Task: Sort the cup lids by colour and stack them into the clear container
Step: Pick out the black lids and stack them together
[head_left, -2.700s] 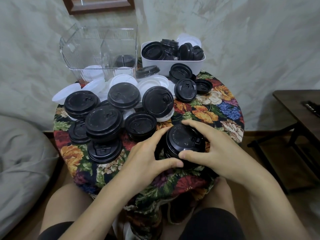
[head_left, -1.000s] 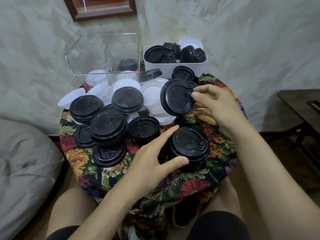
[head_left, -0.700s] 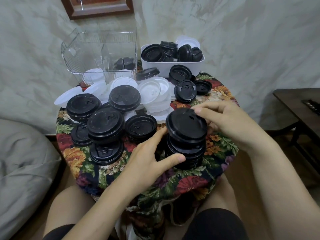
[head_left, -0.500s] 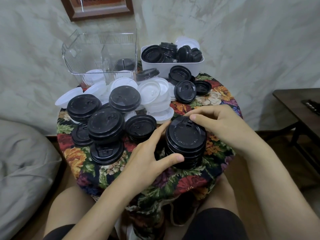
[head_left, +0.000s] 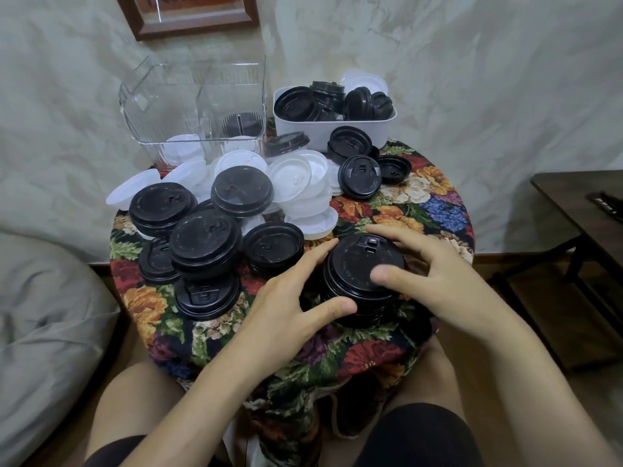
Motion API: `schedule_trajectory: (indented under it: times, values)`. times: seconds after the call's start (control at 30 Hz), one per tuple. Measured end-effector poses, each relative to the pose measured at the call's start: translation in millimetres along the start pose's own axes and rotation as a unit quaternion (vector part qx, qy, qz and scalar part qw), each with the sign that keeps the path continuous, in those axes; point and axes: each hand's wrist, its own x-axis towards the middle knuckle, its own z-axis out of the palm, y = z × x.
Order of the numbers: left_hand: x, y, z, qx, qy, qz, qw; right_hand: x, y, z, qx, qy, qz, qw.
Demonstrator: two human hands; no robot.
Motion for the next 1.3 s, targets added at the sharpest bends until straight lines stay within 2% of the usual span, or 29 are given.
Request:
schedule_trajectory:
  times: [0.07, 0.17, 0.7, 1.17, 1.3]
  values:
    - [0, -1, 0, 0.001, -0.001, -0.001, 1.000, -5, 3, 0, 0.021, -0.030, 0.009, 0.999]
    - [1, -2, 1, 0.000, 0.000, -0.004, 1.000, -6, 6, 3, 0.038, -0.027, 0.009, 0.999]
    - [-1, -1, -1, -0.015, 0.005, 0.007, 1.000, -1, 2, 1, -0.006, -0.062, 0.017, 0.998]
    - [-4, -4, -2, 0.019, -0.025, -0.001, 1.000, -8, 6, 14, 0.021, -0.044, 0.014, 0.999]
    - [-4, -2, -1, 0.041, -0.028, 0.003, 0.999, -14, 10, 16, 0.027, -0.014, 0.010, 0.999]
